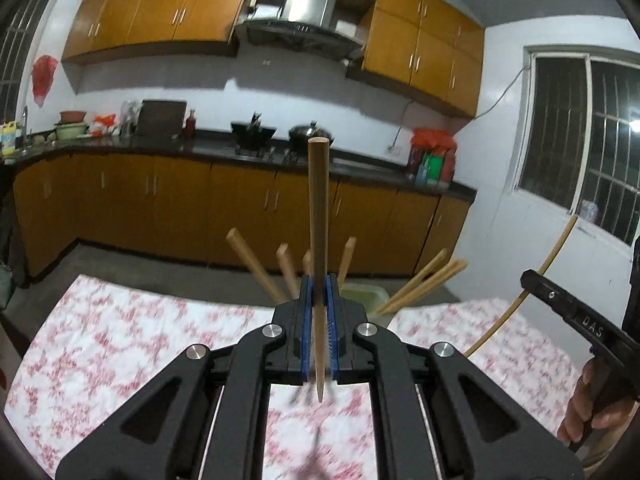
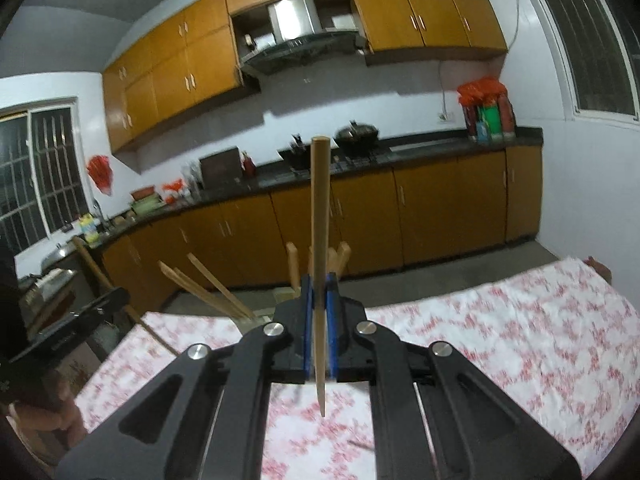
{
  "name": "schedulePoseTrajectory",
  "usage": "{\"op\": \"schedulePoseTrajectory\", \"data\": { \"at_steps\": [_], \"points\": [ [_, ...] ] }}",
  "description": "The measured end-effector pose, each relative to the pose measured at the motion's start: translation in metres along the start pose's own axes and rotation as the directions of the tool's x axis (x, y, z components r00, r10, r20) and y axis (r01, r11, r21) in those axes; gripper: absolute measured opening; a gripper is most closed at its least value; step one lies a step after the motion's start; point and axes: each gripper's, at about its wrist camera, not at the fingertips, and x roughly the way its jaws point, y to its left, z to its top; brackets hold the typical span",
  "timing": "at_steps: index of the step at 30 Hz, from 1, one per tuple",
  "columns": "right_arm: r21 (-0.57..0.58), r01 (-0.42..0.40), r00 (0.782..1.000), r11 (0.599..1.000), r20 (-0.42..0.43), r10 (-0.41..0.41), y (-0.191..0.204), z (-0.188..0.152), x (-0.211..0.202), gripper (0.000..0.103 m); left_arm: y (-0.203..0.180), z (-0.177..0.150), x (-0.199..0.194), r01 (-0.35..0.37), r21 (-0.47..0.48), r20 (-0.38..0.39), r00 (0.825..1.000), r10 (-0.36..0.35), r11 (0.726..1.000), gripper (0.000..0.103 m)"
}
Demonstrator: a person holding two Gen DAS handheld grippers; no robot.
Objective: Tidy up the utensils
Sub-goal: 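Lower the chopstick into the green holder and open the right tool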
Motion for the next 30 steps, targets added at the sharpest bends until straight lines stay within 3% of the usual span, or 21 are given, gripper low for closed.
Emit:
{"op": "schedulePoseTrajectory", "data": {
  "at_steps": [8,15,22,30],
  "points": [
    [-0.049,-0.032,0.991,0.998,0.127,0.038,0.026,0.041,0.003,0.008,-0.023,0.04,0.009,0.026,-0.003,0.137,0.99,-0.025,1.0,0.007],
    [-0.048,-0.04,0.982,0.998,0.181,0.048,0.033,0.058,0.031,0.008,-0.029,0.057,0.03,-0.024,0.001,0.208,0.978,0.023,1.0,0.007],
    [-0.048,-0.025,0.987,0.999,0.16,0.032,0.03,0.052,0.074,0.008,-0.021,0.05,0.052,-0.056,0.02,0.197,0.979,0.051,0.998,0.007],
    [-0.046,-0.013,0.996,0.999,0.085,0.017,0.026,0.036,0.108,0.008,-0.015,0.033,0.077,-0.042,0.013,0.132,0.99,0.04,0.999,0.007]
  ]
}}
